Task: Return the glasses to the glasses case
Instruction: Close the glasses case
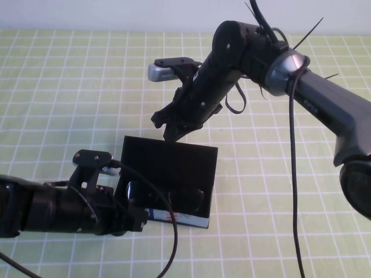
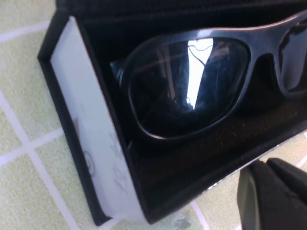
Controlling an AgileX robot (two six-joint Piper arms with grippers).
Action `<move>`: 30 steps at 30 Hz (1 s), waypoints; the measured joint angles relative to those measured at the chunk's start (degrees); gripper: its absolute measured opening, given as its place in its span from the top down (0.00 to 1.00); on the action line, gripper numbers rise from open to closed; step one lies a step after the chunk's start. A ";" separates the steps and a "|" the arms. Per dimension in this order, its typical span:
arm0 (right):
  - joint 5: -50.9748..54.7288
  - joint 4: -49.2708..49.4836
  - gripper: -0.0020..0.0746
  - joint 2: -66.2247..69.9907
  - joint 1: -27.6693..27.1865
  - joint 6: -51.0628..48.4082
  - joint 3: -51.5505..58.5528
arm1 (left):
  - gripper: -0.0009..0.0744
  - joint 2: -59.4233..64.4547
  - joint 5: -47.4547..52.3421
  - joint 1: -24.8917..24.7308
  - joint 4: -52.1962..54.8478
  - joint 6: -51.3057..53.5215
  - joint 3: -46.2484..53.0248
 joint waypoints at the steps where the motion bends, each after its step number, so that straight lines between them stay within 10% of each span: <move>1: -0.05 0.00 0.99 -0.64 0.15 0.00 0.70 | 0.99 0.00 0.00 0.00 0.00 0.00 0.00; 16: 0.80 1.44 0.99 -10.77 5.58 -2.12 16.34 | 0.99 -0.11 -2.09 0.00 1.02 -0.89 0.00; 30: -0.47 2.38 0.99 -14.10 7.40 -3.09 30.13 | 0.99 -23.42 1.53 0.00 34.70 -35.59 0.00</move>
